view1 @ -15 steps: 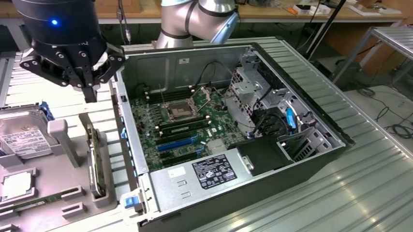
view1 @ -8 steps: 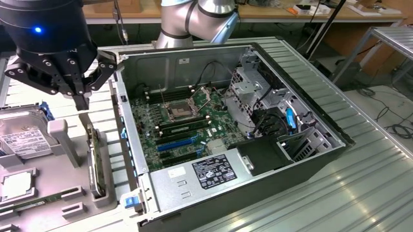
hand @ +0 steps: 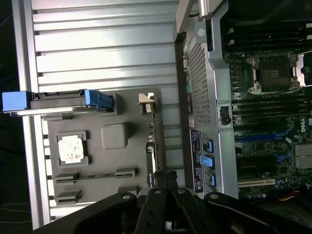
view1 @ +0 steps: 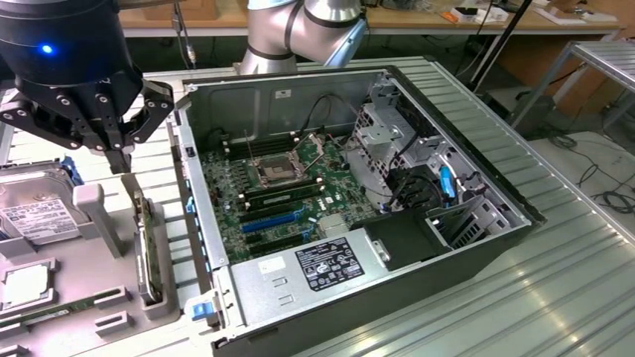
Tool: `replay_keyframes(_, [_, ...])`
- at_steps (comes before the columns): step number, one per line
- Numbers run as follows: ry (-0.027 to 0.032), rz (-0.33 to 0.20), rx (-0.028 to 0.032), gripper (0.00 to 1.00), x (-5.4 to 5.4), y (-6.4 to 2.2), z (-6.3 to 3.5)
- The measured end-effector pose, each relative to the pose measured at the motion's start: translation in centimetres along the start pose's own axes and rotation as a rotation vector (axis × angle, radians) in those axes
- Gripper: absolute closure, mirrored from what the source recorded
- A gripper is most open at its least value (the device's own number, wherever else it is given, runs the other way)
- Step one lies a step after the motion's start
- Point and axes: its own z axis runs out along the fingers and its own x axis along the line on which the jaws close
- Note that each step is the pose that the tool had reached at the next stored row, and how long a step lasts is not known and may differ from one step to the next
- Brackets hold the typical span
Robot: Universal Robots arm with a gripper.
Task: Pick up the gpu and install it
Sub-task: 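Pick up the gpu and move the gpu toward the slot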
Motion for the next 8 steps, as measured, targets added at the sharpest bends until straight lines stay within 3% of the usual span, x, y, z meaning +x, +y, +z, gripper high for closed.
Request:
replay_keyframes(6, [0.0000, 0.000, 0.0000, 0.89, 0.00, 0.00, 0.00])
replay_keyframes(8, [0.0000, 0.000, 0.0000, 0.83, 0.00, 0.00, 0.00])
